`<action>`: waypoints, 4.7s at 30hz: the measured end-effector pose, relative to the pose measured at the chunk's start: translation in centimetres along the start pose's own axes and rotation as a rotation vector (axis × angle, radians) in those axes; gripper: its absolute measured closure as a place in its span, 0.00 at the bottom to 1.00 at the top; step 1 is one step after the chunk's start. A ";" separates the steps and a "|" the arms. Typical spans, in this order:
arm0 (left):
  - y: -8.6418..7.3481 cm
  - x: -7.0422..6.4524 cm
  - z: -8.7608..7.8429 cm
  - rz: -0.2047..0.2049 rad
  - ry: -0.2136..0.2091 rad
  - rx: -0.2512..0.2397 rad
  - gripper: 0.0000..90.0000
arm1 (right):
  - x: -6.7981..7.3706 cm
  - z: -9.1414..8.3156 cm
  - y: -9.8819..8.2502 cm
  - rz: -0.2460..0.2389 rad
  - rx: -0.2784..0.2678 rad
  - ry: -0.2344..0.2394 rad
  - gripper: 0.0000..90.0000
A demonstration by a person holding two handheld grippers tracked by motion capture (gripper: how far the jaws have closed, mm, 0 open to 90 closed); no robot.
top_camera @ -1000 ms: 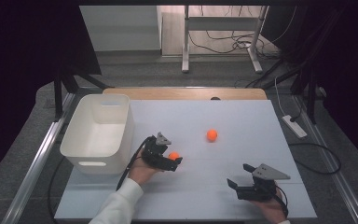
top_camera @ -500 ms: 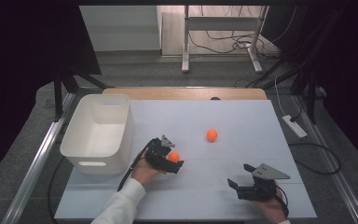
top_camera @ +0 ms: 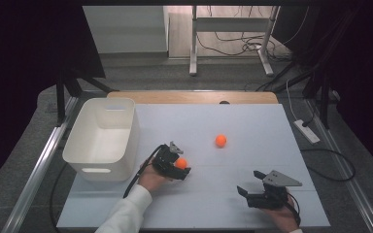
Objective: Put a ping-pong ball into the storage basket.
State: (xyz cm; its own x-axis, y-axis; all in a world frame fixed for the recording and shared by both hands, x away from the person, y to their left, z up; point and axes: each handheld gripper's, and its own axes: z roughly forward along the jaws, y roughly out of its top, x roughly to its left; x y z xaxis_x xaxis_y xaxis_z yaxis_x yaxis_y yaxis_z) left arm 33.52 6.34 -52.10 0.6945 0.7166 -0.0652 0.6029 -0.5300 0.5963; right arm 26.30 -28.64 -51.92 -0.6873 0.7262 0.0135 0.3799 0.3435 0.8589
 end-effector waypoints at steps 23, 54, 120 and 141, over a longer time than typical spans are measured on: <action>-0.1 0.1 -1.9 0.008 -0.005 -0.092 0.57 | 0.1 0.0 0.0 -0.011 -0.007 -0.013 0.14; -0.6 -0.5 -6.3 0.005 -0.058 -0.304 0.56 | 0.0 -0.2 0.1 -0.002 -0.019 -0.017 0.14; 2.4 0.2 -14.5 -0.018 -0.026 -0.545 0.56 | 0.0 -0.2 0.1 -0.016 -0.020 -0.032 0.15; 4.0 1.2 -17.5 -0.044 -0.035 -0.612 0.56 | -0.1 -0.2 0.2 -0.011 -0.025 -0.030 0.15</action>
State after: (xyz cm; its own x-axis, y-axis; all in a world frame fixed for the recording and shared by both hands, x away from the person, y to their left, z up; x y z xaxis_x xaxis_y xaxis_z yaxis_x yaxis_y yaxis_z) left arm 29.88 13.02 -35.76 0.6928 0.7112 -0.1196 0.3031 -0.1366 0.9431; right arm 26.36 -28.77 -51.66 -0.6721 0.7404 -0.0115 0.3563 0.3370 0.8715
